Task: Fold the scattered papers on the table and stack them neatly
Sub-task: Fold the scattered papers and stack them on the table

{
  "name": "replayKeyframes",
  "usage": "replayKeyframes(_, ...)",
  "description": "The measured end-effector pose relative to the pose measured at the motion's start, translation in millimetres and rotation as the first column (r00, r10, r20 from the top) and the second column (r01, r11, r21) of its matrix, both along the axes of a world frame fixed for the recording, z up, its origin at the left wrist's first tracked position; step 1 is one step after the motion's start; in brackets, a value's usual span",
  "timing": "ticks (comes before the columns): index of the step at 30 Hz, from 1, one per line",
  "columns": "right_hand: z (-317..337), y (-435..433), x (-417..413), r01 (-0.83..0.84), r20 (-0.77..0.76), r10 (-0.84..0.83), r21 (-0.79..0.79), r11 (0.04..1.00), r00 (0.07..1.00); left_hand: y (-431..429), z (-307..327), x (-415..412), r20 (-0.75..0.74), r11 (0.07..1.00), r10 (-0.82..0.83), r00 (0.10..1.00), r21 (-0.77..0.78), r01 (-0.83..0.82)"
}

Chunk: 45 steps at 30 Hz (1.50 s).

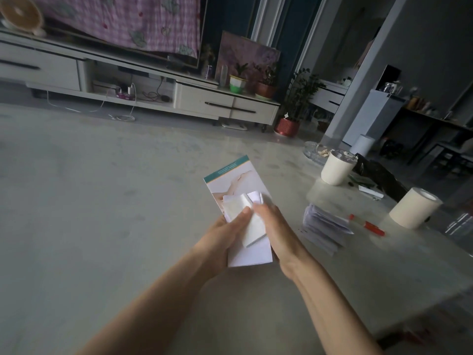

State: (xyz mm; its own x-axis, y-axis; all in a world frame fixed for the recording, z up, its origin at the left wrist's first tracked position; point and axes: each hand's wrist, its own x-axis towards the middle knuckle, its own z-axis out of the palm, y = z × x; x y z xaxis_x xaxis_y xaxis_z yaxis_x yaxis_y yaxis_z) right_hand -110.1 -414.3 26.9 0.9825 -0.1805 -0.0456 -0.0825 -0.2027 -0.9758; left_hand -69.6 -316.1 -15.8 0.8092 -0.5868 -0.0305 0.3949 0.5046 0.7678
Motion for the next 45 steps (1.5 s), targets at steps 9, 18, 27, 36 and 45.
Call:
replayKeyframes(9,-17,-17,-8,0.145,0.252,-0.045,-0.393,0.908,0.967,10,15,9,0.662,0.87,0.183,0.727,0.236,-0.434)
replayKeyframes(18,-55,-2,-8,0.128,0.197,-0.071,-0.292,0.948,0.978,11,3,7,0.619,0.892,0.142,0.773,0.259,-0.371)
replayKeyframes(27,-54,-4,-8,0.241,0.302,-0.176,-0.192,0.951,0.937,13,3,11,0.528,0.836,0.162,0.834,0.375,-0.4)
replayKeyframes(36,-54,-10,-5,0.238,0.233,-0.219,-0.056,0.97,0.947,6,6,10,0.375,0.785,0.242,0.895,0.467,-0.408)
replayKeyframes(45,-56,-13,-1,0.289,0.236,-0.275,-0.026,0.957,0.932,8,-1,14,0.649,0.464,0.152,0.745,0.618,-0.634)
